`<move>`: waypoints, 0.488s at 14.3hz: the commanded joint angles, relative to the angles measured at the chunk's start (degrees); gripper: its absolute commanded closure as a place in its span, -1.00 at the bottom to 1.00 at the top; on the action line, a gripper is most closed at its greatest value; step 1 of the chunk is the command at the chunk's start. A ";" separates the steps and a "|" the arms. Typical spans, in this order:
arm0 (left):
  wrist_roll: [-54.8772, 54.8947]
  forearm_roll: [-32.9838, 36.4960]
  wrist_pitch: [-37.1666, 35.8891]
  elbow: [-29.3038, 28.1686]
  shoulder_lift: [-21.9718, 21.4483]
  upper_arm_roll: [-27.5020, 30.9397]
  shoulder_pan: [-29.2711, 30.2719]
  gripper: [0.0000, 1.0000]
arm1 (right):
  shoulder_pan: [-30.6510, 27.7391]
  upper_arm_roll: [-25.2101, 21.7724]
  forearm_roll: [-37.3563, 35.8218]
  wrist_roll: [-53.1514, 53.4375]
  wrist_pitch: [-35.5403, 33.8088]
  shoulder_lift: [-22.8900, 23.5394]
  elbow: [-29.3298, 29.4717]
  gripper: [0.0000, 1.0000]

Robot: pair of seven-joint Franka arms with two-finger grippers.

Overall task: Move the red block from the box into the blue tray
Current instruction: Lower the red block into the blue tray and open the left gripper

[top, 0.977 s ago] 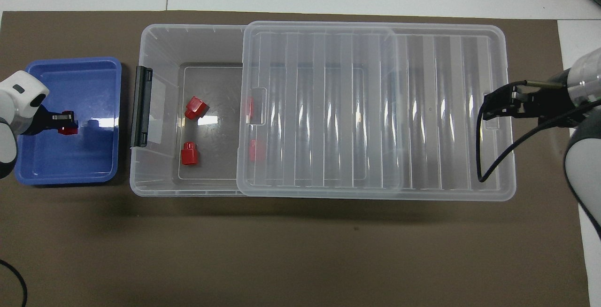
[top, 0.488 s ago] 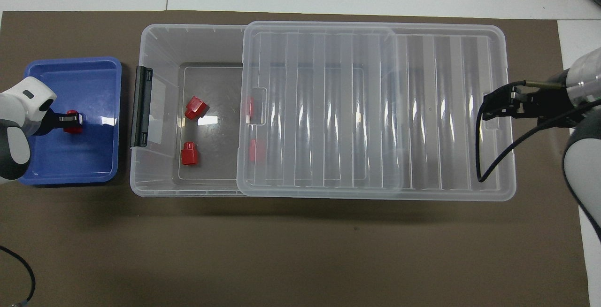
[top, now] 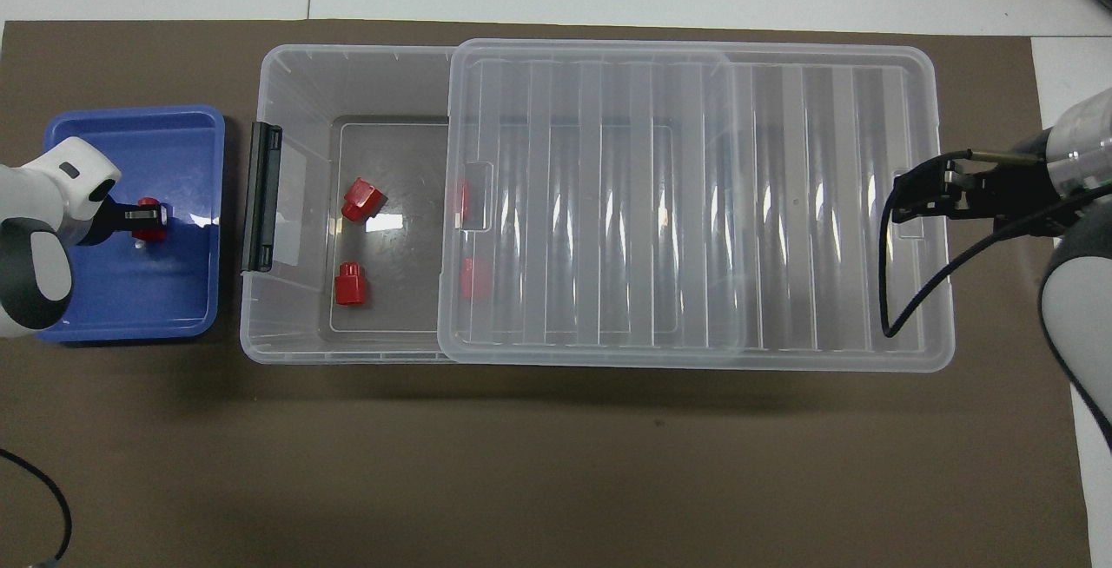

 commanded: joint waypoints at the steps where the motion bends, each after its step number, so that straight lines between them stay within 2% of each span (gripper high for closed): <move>1: 1.89 -1.08 3.19 -2.01 2.31 0.17 0.55 1.00 | -0.85 0.64 0.84 -0.93 1.43 -1.46 -1.95 -1.00; 2: 1.80 -1.08 3.28 -2.01 2.31 0.26 0.38 1.00 | -0.85 0.64 0.75 -0.93 1.43 -1.46 -1.95 -1.00; 3: 1.89 -1.08 3.28 -1.84 2.40 0.26 0.20 0.63 | -0.85 0.64 0.75 -0.93 1.43 -1.46 -1.95 -1.00; 4: 1.80 -1.08 3.10 -1.40 2.40 0.26 0.11 0.08 | -0.85 0.64 0.75 -0.93 1.51 -1.46 -1.95 -1.00; 5: 1.80 -1.08 2.58 -1.05 2.40 0.26 0.02 -0.07 | -0.85 0.64 0.84 -1.02 1.86 -1.46 -2.03 -1.00; 6: 1.89 -1.08 2.40 -0.78 2.49 0.26 0.02 -0.45 | -0.85 0.64 0.84 -1.02 1.87 -1.38 -1.95 -1.00; 7: 1.72 -1.08 2.05 -0.26 2.49 0.26 -0.33 -0.48 | -0.85 0.64 0.75 -1.02 1.95 -1.46 -1.95 -1.00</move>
